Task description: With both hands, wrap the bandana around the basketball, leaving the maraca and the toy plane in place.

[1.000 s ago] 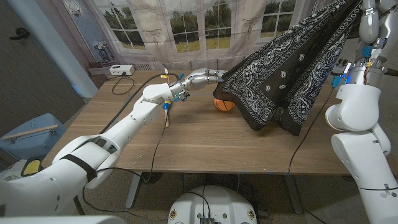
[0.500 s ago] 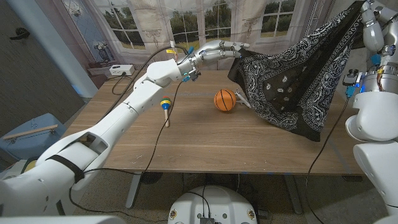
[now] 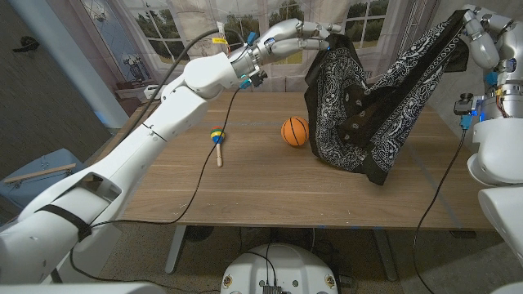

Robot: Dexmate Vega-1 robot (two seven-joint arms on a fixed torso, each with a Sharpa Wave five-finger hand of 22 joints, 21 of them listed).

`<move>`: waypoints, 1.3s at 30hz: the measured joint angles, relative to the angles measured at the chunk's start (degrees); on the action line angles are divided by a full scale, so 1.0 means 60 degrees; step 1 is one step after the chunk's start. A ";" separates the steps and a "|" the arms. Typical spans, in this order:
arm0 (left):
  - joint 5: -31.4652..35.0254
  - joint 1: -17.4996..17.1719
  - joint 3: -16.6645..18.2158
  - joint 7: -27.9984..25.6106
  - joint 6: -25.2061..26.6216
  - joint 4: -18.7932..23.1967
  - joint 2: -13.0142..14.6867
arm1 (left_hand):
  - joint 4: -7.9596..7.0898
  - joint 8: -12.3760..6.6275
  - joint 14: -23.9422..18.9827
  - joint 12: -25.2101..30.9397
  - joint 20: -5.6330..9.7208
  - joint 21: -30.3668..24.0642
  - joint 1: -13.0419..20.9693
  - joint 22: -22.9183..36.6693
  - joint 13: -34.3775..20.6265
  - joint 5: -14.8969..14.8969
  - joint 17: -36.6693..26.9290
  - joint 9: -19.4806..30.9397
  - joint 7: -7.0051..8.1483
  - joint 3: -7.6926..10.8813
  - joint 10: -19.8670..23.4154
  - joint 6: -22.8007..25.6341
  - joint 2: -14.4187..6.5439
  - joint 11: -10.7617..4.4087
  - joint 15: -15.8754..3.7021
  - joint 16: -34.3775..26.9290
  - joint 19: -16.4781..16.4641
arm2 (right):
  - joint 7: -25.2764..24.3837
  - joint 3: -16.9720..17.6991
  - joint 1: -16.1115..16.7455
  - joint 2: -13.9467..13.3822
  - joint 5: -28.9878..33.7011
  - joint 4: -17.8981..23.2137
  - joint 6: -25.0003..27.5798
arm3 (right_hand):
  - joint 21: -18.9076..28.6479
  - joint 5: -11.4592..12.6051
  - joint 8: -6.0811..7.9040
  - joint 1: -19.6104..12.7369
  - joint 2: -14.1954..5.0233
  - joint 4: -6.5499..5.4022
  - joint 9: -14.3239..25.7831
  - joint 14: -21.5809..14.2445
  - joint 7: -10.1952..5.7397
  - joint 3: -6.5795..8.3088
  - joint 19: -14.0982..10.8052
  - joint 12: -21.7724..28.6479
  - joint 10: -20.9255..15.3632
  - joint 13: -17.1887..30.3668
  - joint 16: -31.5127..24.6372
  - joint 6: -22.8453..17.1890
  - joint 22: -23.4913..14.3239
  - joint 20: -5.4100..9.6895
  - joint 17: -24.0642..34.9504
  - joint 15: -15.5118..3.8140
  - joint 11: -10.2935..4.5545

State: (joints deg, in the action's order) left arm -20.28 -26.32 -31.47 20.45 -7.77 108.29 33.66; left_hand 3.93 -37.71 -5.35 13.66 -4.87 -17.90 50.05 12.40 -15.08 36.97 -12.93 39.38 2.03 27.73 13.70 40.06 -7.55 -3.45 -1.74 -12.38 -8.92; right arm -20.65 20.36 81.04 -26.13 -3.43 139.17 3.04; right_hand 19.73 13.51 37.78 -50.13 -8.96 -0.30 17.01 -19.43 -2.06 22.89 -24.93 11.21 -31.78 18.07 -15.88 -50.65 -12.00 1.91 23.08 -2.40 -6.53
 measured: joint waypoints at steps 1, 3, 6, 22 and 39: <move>0.0031 -0.0103 0.0101 -0.0154 0.0097 0.0312 0.0117 | -0.0015 0.0000 0.0000 0.0000 0.0014 0.0000 0.0000 0.0000 -0.0025 0.0000 0.0000 0.0002 0.0001 0.0015 0.0000 0.0001 0.0000 0.0000 0.0000 0.0000 -0.0014 | 0.0061 -0.0006 -0.0019 -0.0026 0.0027 0.0000 0.0172 | 0.0000 0.0000 0.0000 0.0000 0.0000 0.0010 0.0000 0.0056 -0.0008 -0.0010 0.0003 -0.0001 0.0067 0.0000 0.0000 0.0008 0.0000 -0.0004 0.0025 0.0007 0.0001; 0.0069 -0.0209 0.0209 -0.0379 0.0243 0.0615 0.0230 | -0.0016 0.0000 0.0000 0.0000 0.0015 0.0000 0.0000 0.0000 -0.0043 0.0021 0.0000 0.0004 0.0003 0.0016 0.0000 0.0003 0.0000 0.0000 0.0000 0.0000 -0.0012 | 0.0132 -0.0025 -0.0120 -0.0164 0.0039 0.0000 0.0347 | 0.0000 -0.0002 0.0000 0.0000 0.0000 0.0010 -0.0032 0.0079 -0.0018 -0.0010 0.0047 -0.0033 0.0081 0.0000 0.0000 0.0018 0.0000 -0.0047 0.0031 -0.0009 0.0016; 0.0091 -0.0456 0.0467 -0.0732 0.0449 0.1182 0.0452 | -0.0016 -0.0007 0.0000 0.0000 0.0085 -0.0055 -0.0024 0.0000 -0.0045 0.0056 0.0000 0.0010 0.0003 0.0016 0.0030 0.0004 0.0025 0.0030 0.0000 0.0000 -0.0012 | 0.0301 -0.0028 -0.0235 -0.0306 0.0007 -0.0001 0.0641 | 0.0000 -0.0005 0.0000 -0.0001 0.0000 0.0010 -0.0044 0.0095 -0.0018 -0.0010 0.0047 -0.0034 0.0131 0.0000 0.0000 0.0017 0.0000 -0.0047 0.0031 -0.0024 0.0066; 0.0132 -0.2066 0.1938 -0.2704 0.1119 0.3266 0.1290 | -0.0052 -0.0331 -0.0051 0.0000 0.0151 -0.0127 -0.0088 -0.0001 -0.0044 0.0110 0.0001 0.0010 0.0071 0.0052 0.0029 -0.0064 0.0088 0.0030 -0.0051 0.0000 -0.0080 | 0.1011 -0.0425 -0.1355 -0.1238 -0.1034 -0.0376 0.1796 | 0.0029 -0.0009 0.0101 -0.0002 0.0001 0.0011 -0.0088 0.0123 -0.0016 -0.0011 0.0086 -0.0033 0.0125 -0.0045 0.0000 0.0018 -0.0001 -0.0086 0.0076 0.0005 0.0070; -0.0270 -0.4205 0.3755 -0.4522 0.1932 0.4240 0.1945 | -0.0093 -0.0456 -0.0050 0.0000 0.0150 -0.0162 -0.0215 -0.0002 -0.0084 0.0203 0.0001 0.0010 0.0106 0.0094 0.0029 -0.0099 0.0137 0.0031 -0.0050 0.0069 -0.0080 | 0.1399 -0.2448 -0.3400 -0.2757 -0.1895 -0.1319 0.2899 | 0.0075 -0.0034 0.0152 -0.0083 0.0033 0.0133 -0.0177 0.0224 0.0144 -0.0046 0.0151 -0.0032 0.0144 -0.0089 -0.0002 -0.0033 -0.0001 -0.0222 0.0165 0.0006 0.0153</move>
State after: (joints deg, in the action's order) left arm -21.90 -51.55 -8.94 -6.69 3.82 133.73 45.32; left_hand 3.37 -40.44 -5.65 13.66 -3.98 -18.87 48.76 12.39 -15.59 38.19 -12.92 39.44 2.67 28.29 13.87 39.47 -6.73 -3.26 -2.04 -11.97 -9.40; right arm -12.26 5.67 60.65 -42.67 -14.80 131.25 20.43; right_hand 20.18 13.30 38.69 -50.63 -8.76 0.50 15.95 -18.09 -1.19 22.61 -24.03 11.02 -30.91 17.54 -15.89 -50.85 -12.00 0.58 24.07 -2.37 -5.61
